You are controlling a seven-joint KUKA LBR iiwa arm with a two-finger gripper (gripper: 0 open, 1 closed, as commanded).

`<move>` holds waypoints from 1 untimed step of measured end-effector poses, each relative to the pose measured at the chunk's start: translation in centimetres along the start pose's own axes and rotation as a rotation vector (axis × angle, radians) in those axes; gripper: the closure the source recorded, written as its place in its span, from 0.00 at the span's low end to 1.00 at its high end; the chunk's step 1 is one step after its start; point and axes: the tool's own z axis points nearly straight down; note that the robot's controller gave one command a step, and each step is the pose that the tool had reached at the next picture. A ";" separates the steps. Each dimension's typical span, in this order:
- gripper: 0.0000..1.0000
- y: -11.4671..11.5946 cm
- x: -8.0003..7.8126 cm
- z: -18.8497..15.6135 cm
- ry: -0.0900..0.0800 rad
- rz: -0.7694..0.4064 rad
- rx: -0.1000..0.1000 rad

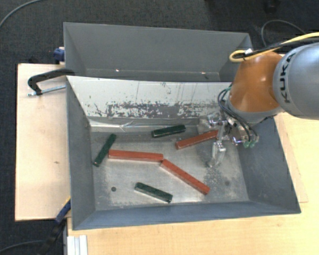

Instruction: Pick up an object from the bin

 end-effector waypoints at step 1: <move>0.00 0.7 -0.7 0.1 -0.005 0.045 0.001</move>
Offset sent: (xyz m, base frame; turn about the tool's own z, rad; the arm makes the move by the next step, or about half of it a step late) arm 0.0047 0.0064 -0.0023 0.0456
